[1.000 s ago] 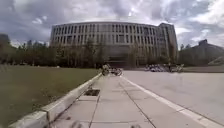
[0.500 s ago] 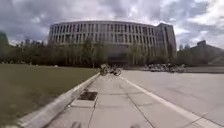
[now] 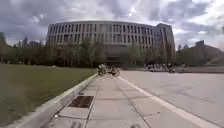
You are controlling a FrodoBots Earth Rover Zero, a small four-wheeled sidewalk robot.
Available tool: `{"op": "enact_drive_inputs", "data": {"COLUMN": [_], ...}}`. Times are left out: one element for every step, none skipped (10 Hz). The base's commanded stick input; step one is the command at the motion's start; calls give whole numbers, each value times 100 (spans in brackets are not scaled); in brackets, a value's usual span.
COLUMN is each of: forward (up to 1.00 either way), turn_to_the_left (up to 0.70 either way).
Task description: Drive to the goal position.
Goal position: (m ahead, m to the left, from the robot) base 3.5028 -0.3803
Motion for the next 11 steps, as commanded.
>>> {"op": "enact_drive_inputs", "data": {"forward": [70, 70, 70, 70, 70, 70, 70, 70, 70, 70, 70], "turn_to_the_left": [0, 0, 0, 0, 0, 0, 0, 0, 0, 0, 0]}}
